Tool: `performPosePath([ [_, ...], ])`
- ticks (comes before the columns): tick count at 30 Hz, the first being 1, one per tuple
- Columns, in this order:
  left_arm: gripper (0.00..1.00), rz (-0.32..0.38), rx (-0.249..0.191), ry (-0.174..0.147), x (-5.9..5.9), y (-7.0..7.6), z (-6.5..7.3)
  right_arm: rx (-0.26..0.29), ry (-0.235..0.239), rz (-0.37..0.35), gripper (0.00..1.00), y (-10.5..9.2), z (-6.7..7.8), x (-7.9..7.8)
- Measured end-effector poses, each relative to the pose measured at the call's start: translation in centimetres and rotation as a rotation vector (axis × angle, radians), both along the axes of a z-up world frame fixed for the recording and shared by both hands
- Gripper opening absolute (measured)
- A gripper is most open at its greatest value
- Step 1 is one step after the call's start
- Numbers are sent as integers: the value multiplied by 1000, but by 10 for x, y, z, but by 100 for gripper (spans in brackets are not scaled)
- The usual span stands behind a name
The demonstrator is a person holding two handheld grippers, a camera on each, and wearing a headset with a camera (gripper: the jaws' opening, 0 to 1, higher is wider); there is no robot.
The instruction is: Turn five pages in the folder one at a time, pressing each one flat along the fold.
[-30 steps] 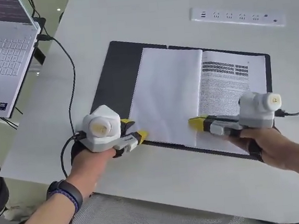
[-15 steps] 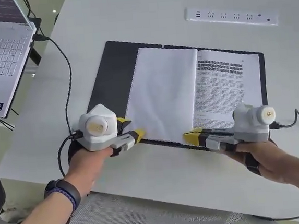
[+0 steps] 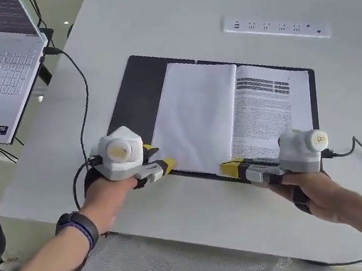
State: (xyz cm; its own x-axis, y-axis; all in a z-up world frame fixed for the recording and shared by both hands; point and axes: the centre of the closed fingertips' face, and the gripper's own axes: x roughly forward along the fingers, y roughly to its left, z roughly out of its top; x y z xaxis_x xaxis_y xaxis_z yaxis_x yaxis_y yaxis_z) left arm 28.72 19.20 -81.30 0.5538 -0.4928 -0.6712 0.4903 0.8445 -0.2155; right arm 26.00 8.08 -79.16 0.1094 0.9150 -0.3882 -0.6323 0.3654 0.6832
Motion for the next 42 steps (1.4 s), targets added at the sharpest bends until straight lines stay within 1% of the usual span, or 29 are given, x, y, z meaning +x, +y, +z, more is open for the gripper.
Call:
performPosePath([
  [3, 35, -19, 7, 2, -2, -2, 5, -13, -2, -5, 0, 0, 4, -1],
  [6, 38, -16, -2, -5, -1, -2, 11, -16, -3, -2, 5, -2, 8, -4],
  [7, 40, -13, -6, -5, -1, -2, 12, -20, -12, -5, 7, -5, 9, -4],
  [10, 42, -12, -5, -15, -2, -2, 18, -17, -20, -36, 9, -12, 13, -1],
  [11, 42, -13, -5, -18, -3, -2, 19, -20, -26, -45, 10, -13, 16, -1],
  [12, 43, -15, -3, -23, -4, -3, 21, -21, -35, -61, 11, -15, 21, -1],
  [16, 44, -18, -5, -42, -5, -3, 32, -35, -69, -119, 20, -29, 27, 6],
  [19, 46, -16, -10, -53, -5, -3, 38, -49, -96, -135, 24, -39, 31, 9],
  [22, 47, -17, -12, -73, -5, -6, 47, -76, -137, -165, 27, -54, 36, 16],
  [24, 48, -20, -16, -82, -6, -8, 51, -87, -160, -188, 29, -65, 43, 21],
  [26, 49, -30, -8, -95, -6, -8, 56, -108, -196, -207, 31, -78, 48, 26],
  [27, 49, -36, -6, -103, -7, -9, 61, -120, -217, -216, 32, -85, 52, 28],
  [28, 50, -38, -5, -106, -7, -8, 62, -126, -225, -221, 33, -90, 54, 29],
  [29, 51, -42, -2, -110, -7, -8, 65, -140, -246, -232, 35, -98, 57, 30],
  [30, 52, -46, -1, -112, -7, -8, 67, -148, -255, -239, 38, -103, 59, 31],
  [32, 52, -50, 1, -120, -8, -7, 72, -139, -255, -252, 44, -113, 65, 29],
  [33, 53, -50, 0, -123, -9, -6, 74, -142, -264, -261, 44, -117, 67, 29],
  [34, 53, -53, -1, -128, -10, -6, 77, -159, -280, -271, 44, -125, 68, 29],
  [37, 55, -69, 11, -140, -13, -5, 82, -176, -296, -287, 46, -139, 75, 24],
  [40, 56, -73, 15, -148, -16, -2, 88, -200, -329, -298, 48, -152, 82, 20],
  [42, 57, -74, 18, -158, -18, 2, 94, -229, -367, -300, 52, -162, 87, 18],
])
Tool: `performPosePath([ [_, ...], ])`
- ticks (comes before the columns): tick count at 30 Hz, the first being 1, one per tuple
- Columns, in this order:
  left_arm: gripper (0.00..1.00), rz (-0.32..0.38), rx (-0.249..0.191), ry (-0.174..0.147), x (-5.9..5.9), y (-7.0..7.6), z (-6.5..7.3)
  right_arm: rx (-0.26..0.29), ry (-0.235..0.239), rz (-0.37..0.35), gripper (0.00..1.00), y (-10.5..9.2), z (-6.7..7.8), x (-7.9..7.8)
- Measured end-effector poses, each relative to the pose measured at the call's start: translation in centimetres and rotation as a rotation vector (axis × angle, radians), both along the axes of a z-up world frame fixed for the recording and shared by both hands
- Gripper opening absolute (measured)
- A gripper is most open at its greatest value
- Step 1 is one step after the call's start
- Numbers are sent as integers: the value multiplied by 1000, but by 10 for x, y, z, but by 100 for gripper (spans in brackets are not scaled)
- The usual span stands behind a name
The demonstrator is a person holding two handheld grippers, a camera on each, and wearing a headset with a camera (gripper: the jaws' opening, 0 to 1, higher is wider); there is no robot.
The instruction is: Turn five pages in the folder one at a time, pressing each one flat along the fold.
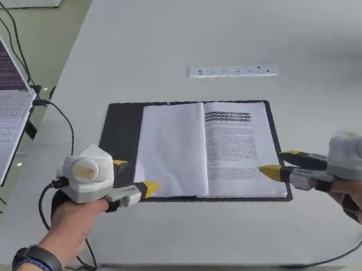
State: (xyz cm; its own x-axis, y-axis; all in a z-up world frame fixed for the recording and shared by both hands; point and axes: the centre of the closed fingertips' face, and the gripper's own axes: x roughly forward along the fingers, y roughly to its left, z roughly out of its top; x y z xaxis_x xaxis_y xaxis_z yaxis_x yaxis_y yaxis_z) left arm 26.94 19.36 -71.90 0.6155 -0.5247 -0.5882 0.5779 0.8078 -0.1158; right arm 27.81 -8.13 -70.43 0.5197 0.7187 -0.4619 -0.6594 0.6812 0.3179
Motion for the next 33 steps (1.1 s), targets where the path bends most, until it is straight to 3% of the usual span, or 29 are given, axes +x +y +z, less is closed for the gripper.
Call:
performPosePath([
  [6, 60, 1, -1, -36, -6, 9, 18, -38, -60, -34, 60, -22, 19, -10],
  [14, 67, 48, -19, -67, -18, 25, 40, -79, -95, -63, 68, -42, 32, -25],
  [23, 71, 74, -23, -96, -33, 31, 57, -134, -91, -65, 73, -45, 24, -45],
  [33, 71, 115, -35, -85, -36, 37, 53, -130, -71, -57, 73, -36, 15, -54],
])
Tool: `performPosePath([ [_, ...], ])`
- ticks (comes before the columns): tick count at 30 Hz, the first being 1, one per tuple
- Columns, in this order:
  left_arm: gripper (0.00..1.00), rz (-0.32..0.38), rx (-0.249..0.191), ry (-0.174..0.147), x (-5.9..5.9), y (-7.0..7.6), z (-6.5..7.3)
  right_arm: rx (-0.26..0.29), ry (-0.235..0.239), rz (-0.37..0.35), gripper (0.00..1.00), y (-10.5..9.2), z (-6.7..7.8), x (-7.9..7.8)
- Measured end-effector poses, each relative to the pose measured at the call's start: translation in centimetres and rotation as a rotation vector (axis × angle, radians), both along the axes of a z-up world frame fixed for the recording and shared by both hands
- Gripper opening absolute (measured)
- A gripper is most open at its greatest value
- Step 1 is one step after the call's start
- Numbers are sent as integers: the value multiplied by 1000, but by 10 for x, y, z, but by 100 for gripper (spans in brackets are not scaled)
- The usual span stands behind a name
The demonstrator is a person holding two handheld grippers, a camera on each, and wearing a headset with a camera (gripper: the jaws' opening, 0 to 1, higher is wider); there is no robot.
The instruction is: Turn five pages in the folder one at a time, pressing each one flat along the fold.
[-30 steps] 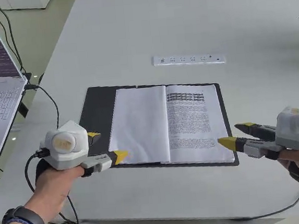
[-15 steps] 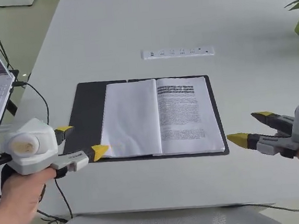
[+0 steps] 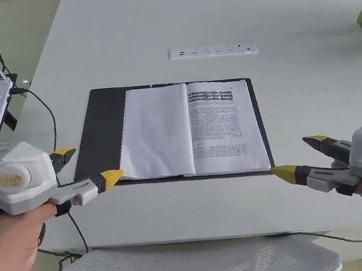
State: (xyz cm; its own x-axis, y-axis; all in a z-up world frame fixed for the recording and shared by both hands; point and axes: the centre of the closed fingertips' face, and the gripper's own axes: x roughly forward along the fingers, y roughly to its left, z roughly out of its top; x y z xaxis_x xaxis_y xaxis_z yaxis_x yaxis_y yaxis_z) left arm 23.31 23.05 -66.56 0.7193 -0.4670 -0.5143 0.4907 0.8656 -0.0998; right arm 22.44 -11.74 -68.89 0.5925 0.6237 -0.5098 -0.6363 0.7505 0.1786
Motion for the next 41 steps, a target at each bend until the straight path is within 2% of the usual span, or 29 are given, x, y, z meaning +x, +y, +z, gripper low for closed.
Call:
performPosePath([
  [20, 71, 32, -10, 4, 2, 6, -1, 14, 1, -2, 71, 3, 3, 9],
  [25, 71, 31, -18, 7, 2, 4, -2, -2, -3, 15, 72, 3, 4, 8],
  [41, 72, 5, -10, 3, 3, -5, 0, 14, -5, -19, 71, -7, 6, 4],
])
